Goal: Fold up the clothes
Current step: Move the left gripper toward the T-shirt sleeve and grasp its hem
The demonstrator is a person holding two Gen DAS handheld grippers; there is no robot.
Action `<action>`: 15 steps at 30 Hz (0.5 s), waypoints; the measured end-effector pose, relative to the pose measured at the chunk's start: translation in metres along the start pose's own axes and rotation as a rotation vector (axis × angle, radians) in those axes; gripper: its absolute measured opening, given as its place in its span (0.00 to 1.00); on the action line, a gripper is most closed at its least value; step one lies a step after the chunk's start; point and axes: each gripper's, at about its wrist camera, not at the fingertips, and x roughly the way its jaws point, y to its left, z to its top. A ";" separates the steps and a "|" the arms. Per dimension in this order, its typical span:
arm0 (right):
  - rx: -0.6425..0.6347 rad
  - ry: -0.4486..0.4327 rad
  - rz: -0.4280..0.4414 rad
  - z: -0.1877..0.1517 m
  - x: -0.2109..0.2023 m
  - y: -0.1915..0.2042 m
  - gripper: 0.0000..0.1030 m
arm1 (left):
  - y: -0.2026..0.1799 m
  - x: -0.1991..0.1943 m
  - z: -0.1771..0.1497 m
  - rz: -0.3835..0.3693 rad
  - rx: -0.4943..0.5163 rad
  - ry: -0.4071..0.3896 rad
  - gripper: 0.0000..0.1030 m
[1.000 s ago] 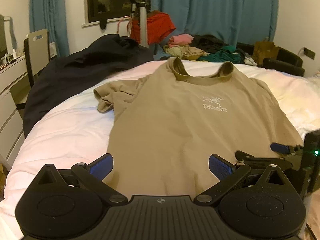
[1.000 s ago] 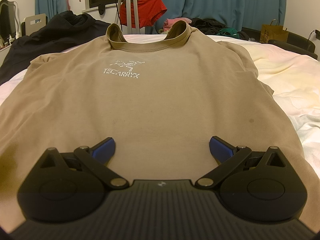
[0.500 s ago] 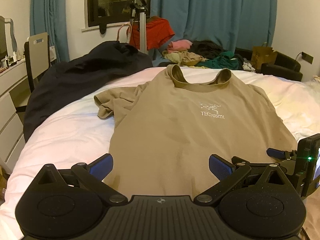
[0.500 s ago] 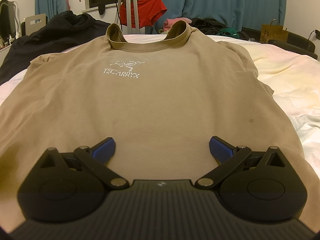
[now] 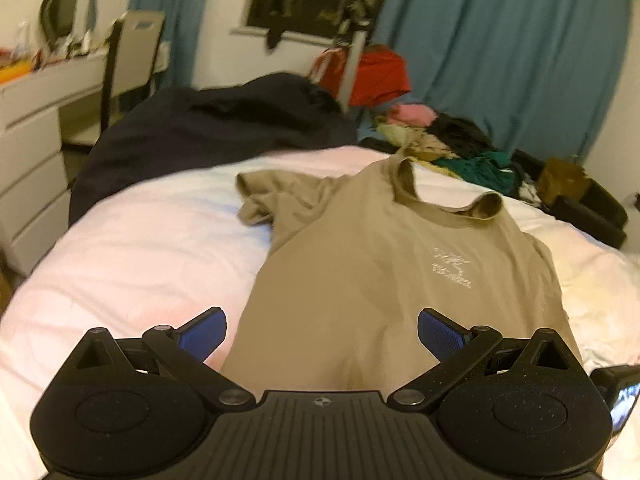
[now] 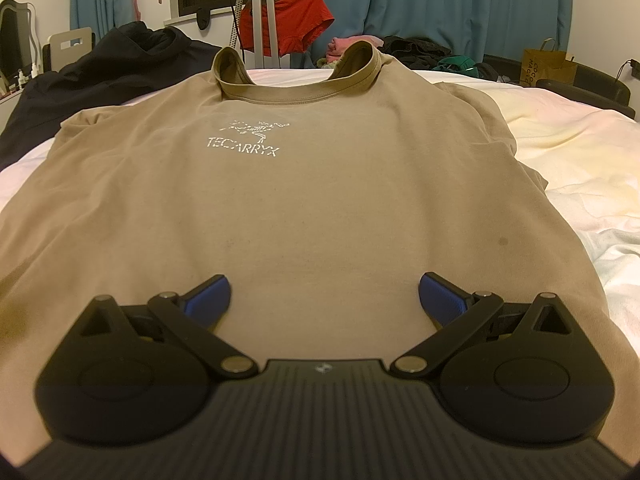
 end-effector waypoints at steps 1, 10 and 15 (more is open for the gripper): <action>0.000 0.000 0.000 0.000 0.000 0.000 1.00 | 0.001 0.002 0.000 0.003 -0.008 0.006 1.00; -0.005 -0.010 -0.005 -0.001 0.000 0.002 1.00 | 0.005 0.017 0.001 0.004 -0.021 0.013 1.00; 0.005 -0.002 0.007 0.000 0.003 0.000 1.00 | 0.011 0.036 0.004 -0.066 -0.082 0.044 0.98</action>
